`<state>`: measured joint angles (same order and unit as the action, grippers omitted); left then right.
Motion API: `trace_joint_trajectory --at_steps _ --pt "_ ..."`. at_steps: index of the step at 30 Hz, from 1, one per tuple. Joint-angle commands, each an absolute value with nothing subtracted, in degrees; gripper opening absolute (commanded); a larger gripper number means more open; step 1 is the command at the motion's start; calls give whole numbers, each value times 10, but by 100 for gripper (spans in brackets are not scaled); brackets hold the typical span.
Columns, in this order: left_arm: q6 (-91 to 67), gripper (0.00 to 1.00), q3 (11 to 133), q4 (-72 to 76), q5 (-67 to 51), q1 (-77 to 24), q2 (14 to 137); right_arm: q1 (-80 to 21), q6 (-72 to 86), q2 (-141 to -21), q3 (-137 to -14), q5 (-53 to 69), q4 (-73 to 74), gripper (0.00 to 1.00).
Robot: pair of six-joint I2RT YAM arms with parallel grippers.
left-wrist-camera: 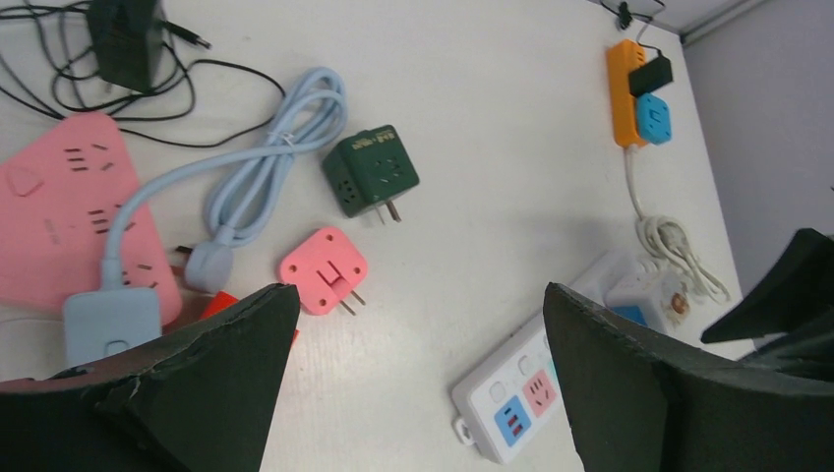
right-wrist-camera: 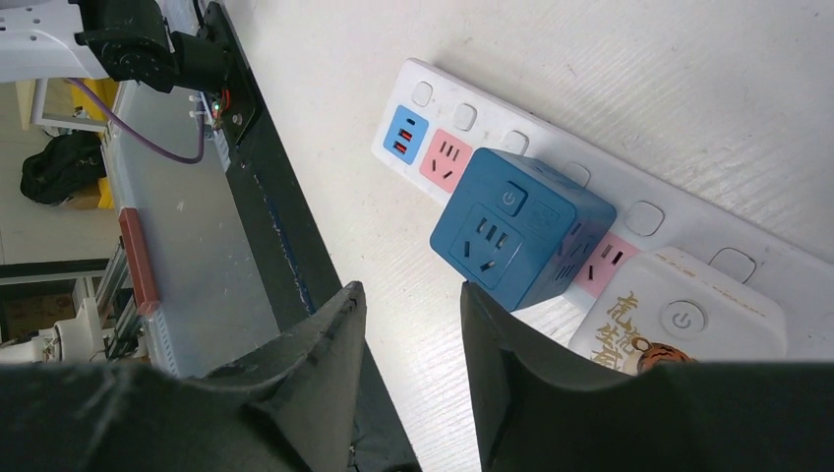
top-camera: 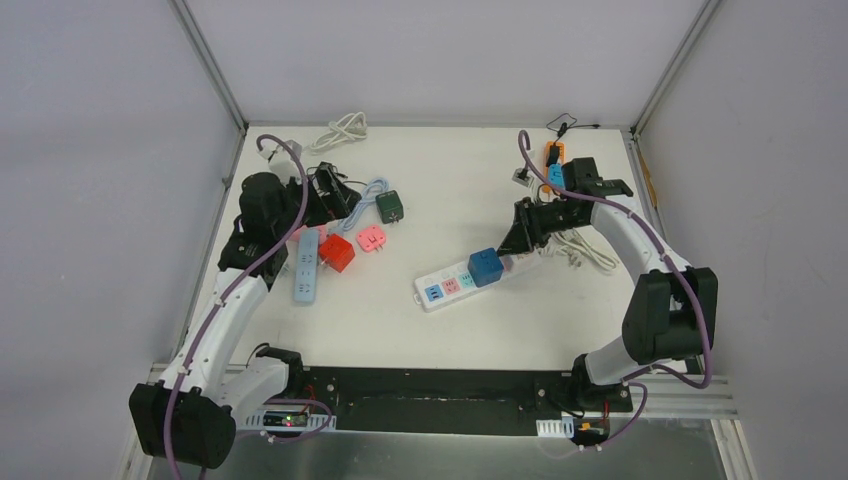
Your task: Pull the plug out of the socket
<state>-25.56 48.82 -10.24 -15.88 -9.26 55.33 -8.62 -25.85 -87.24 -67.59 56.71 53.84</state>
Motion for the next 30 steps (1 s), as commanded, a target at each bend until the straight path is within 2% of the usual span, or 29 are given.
trace_joint_trajectory --at_steps 1,11,30 --pt "-303 97 480 -48 -246 -87 556 -77 -268 -843 -676 592 532 44" --pt "-394 97 453 -1 -300 -111 581 -63 -263 -842 -674 597 529 44" --pt "-264 96 525 13 -140 -383 703 -38 -241 -838 -666 607 512 44"
